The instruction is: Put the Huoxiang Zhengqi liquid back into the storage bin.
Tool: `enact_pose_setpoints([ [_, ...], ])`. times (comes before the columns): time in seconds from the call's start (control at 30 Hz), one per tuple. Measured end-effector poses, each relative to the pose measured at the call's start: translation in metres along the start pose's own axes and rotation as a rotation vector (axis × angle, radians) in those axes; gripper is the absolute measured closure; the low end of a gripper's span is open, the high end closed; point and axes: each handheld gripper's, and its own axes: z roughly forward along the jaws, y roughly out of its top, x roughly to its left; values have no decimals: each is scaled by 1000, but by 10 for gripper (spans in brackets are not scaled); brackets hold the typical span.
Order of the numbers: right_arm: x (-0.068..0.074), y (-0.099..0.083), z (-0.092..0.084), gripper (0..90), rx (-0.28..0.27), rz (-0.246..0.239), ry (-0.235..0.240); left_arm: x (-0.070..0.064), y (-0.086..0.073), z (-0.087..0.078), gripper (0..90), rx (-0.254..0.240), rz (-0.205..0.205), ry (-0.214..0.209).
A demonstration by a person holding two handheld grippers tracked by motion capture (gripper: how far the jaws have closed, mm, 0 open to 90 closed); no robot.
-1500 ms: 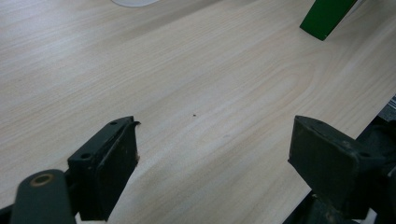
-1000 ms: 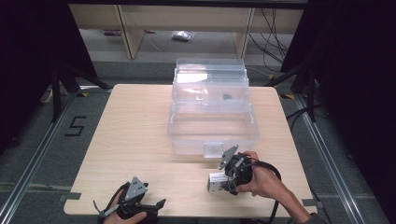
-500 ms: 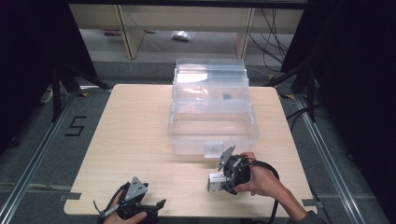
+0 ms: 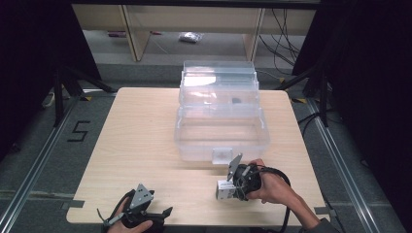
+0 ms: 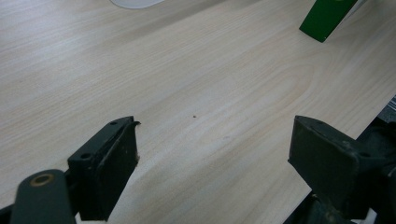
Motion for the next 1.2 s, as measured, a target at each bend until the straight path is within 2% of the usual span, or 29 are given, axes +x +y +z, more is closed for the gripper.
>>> enact_pose_setpoints([
  [0.07, 1, 0, 0, 548, 3, 2, 10, 0, 0, 0, 149, -2, -1, 2],
  [0.1, -1, 1, 0, 558, 5, -27, 14, 0, 0, 0, 149, -1, -1, 0],
  [0.17, -2, 2, -1, 605, 7, -38, 25, 0, 0, 0, 149, 1, -1, 2],
  [0.27, -2, 2, -2, 636, 15, -26, 19, 0, 0, 0, 149, -1, -2, 2],
  [0.33, -3, 3, -2, 643, 17, -35, 30, 0, 0, 0, 149, -1, -4, 3],
  [0.37, -5, 3, -2, 644, 29, -61, 17, 0, 0, 0, 149, -2, -2, 2],
  [0.43, -4, 4, -3, 645, 40, -46, 9, 0, 0, 0, 149, -1, -3, 3],
  [0.5, -6, 5, -2, 646, 33, -82, 16, 0, 0, 0, 149, -3, -4, 3],
  [0.53, -6, 5, -2, 646, 33, -82, 16, 0, 0, 0, 149, -3, -4, 3],
  [0.57, -4, 6, -3, 647, 52, -57, 14, 0, 0, 0, 149, -3, -4, 4],
  [0.67, -4, 6, -4, 648, 52, -43, 13, 0, 0, 0, 149, -3, -4, 4],
  [0.7, -6, 6, -5, 648, 44, -69, 15, 0, 0, 0, 149, -3, -5, 4],
  [0.77, -8, 7, -8, 648, 32, -82, 14, 0, 0, 0, 149, -3, -5, 4],
  [0.8, -5, 7, -11, 648, 41, -35, 5, 0, 0, 0, 149, -2, -4, 4],
  [0.83, -6, 7, -15, 649, 44, -33, 7, 0, 0, 0, 149, -2, -2, 3],
  [1.1, -11, 9, -28, 649, 22, -69, 2, 0, 0, 0, 149, -2, -2, 2],
  [1.2, -11, 10, -35, 648, 24, -60, -6, 0, 0, 0, 149, -2, -2, 2],
])
